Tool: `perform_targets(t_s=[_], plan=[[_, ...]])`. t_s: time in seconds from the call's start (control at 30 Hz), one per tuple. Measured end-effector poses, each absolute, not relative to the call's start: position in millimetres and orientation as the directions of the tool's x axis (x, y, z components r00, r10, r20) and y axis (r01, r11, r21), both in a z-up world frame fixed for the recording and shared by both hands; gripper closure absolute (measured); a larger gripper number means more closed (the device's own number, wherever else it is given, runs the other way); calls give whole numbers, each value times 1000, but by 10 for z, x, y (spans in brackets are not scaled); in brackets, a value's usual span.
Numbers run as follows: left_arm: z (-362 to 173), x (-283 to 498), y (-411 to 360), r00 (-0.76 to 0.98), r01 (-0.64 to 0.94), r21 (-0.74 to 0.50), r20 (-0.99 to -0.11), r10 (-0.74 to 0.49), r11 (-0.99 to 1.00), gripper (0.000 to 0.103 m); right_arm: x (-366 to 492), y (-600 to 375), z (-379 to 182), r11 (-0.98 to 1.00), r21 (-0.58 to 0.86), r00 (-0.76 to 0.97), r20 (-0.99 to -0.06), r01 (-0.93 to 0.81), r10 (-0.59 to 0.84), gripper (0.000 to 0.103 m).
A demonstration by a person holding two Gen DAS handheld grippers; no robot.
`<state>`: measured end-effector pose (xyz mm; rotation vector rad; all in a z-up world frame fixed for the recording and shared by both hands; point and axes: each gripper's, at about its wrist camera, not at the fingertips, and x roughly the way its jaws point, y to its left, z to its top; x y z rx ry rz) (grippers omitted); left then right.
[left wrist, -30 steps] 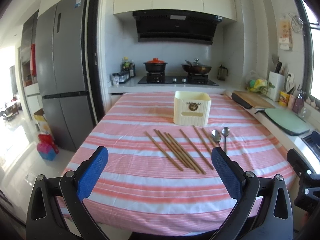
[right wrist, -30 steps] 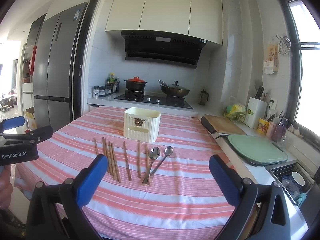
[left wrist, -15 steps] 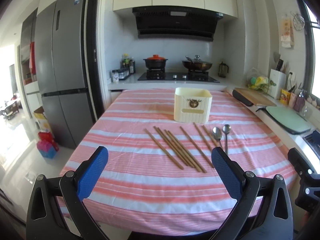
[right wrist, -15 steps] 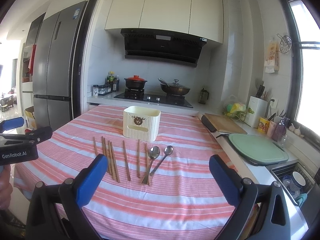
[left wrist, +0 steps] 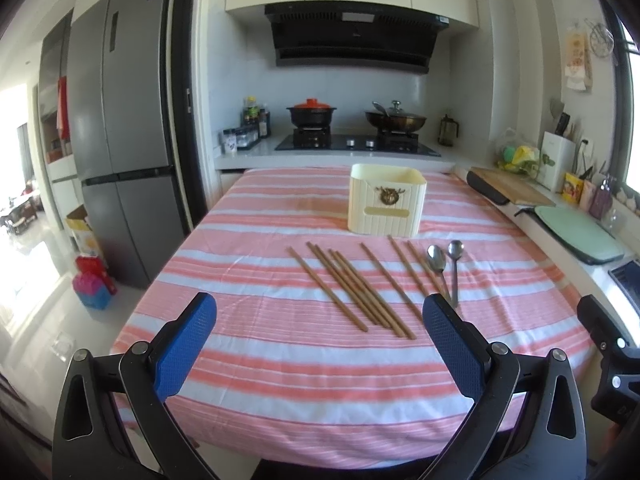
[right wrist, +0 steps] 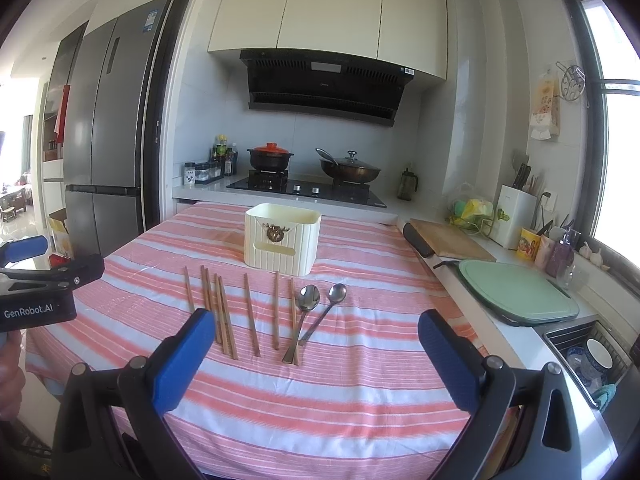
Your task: Organize utensils
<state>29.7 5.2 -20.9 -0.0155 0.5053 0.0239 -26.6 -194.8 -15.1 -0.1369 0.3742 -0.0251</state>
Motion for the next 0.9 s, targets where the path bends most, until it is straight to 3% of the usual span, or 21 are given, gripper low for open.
perform_targets(t_s=[0.57, 0.9], plan=[[-322, 491, 69, 847, -43, -15, -531, 29, 999, 0, -157, -1928, -201, 990, -137, 917, -396, -9, -47, 0], [-634, 1233, 212, 778, -90, -46, -627, 41, 995, 0, 17, -1960, -279, 992, -126, 892, -449, -15, -43, 0]])
